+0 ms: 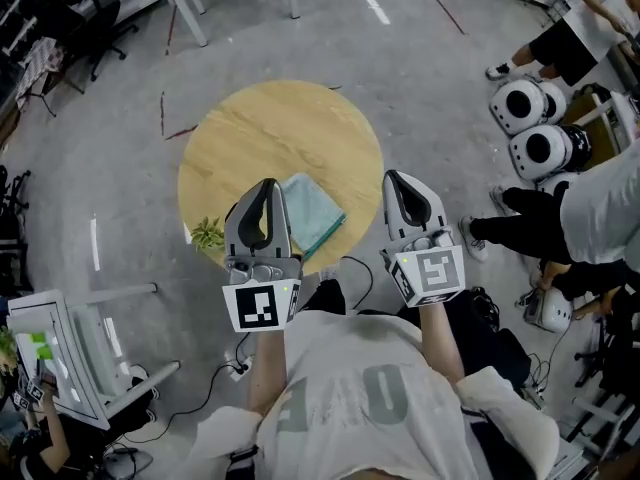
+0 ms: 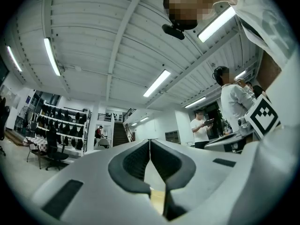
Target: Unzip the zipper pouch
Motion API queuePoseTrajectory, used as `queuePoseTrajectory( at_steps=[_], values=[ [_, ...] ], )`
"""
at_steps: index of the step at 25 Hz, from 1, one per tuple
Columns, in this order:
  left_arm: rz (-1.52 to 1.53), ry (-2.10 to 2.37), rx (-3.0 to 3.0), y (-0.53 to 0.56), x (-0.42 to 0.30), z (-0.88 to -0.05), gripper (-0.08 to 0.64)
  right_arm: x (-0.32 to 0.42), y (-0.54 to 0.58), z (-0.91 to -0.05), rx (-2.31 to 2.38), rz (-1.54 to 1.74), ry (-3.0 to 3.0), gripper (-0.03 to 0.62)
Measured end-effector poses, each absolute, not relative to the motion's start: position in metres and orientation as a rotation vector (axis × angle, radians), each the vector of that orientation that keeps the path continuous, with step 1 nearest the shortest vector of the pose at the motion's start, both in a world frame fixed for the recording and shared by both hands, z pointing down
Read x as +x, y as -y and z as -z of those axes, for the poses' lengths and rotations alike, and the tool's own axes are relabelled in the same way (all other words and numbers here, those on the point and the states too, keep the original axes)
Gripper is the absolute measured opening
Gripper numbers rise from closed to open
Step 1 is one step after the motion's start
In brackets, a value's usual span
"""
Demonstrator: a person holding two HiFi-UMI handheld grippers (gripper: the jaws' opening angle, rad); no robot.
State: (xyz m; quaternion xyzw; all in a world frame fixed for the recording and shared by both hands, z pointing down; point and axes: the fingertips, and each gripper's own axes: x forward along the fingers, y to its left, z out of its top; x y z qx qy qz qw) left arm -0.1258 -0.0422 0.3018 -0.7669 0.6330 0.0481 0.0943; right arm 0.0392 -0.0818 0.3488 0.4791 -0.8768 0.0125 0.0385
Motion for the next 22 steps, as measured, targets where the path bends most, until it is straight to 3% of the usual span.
queuePoseTrajectory(
  at_steps=[9,22],
  values=[
    [-0.159,-1.86,-2.321,0.094,-0.155,-0.305,0.029,0.011,0.128,-0.348,1.473,-0.032,2.663,0.029],
    [-0.024,-1.832,-2.339,0.114,-0.133,-0.313,0.029,0.016,0.154,-0.359,1.378,-0.106,2.726,0.029]
  ],
)
